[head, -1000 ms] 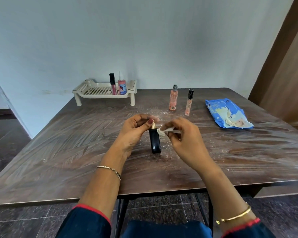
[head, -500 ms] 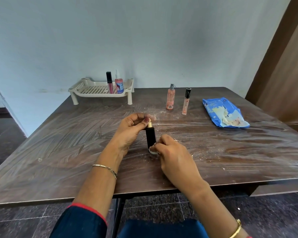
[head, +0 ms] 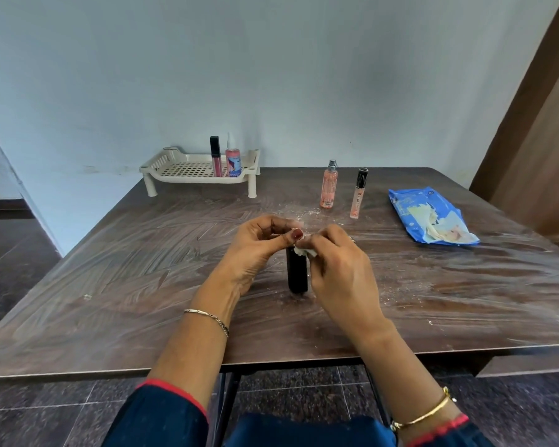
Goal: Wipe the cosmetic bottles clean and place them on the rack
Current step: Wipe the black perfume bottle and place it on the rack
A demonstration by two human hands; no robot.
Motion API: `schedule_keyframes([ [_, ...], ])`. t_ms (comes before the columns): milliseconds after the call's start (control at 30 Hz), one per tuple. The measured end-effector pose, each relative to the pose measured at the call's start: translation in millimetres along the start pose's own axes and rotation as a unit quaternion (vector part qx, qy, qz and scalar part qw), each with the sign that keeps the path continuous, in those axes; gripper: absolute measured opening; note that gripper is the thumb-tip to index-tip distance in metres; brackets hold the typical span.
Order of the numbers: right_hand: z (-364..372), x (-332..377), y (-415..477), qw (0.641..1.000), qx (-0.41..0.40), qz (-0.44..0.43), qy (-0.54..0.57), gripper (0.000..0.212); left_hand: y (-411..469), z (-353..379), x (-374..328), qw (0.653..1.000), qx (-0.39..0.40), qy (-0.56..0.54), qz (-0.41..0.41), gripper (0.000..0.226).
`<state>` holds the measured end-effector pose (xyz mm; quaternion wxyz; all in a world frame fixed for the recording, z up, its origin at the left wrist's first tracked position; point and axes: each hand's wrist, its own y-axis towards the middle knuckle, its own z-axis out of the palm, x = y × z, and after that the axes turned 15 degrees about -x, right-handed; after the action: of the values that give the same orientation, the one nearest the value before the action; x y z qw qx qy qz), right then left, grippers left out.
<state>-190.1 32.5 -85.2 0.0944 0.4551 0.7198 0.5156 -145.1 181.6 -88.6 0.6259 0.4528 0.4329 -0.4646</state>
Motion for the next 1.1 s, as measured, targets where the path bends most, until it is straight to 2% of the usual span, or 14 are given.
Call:
schedule_keyframes([
  [167, 2, -1, -14, 1.000, 0.011, 0.003, 0.009, 0.014, 1, 1, 0, 1.000, -0.014, 0.016, 0.014, 0.014],
  [300, 2, -3, -27, 0.998, 0.063, 0.024, 0.005, 0.019, 4, 0, 2, 0.999, -0.042, 0.026, 0.010, 0.012],
  [400, 2, -4, -23, 0.996, 0.072, 0.048, 0.017, 0.017, 3, -1, 3, 0.999, -0.048, 0.015, 0.001, 0.013],
  [533, 3, -3, -4, 0.997, 0.037, 0.061, 0.028, 0.014, 1, -2, 2, 0.998, -0.043, -0.037, -0.017, 0.015],
  [700, 4, 1, 11, 0.999, -0.007, 0.033, 0.017, 0.009, -2, 0, 2, 0.999, -0.020, -0.038, -0.012, 0.021],
  [800, 3, 1, 3, 1.000, 0.012, 0.004, 0.002, 0.018, -1, -1, 2, 0.999, -0.022, -0.041, -0.022, 0.017],
  [900, 0, -3, -17, 0.998, 0.051, 0.003, -0.024, 0.006, 0, -1, 2, 0.998, -0.030, -0.034, -0.033, 0.016],
  [1000, -3, -4, -33, 0.994, 0.102, 0.013, -0.038, 0.013, 2, 0, 1, 0.998, -0.035, -0.031, -0.042, 0.017],
  [1100, -2, -6, -32, 0.992, 0.116, 0.022, -0.037, 0.017, 1, 0, 1, 0.998, -0.035, -0.028, -0.044, 0.018],
])
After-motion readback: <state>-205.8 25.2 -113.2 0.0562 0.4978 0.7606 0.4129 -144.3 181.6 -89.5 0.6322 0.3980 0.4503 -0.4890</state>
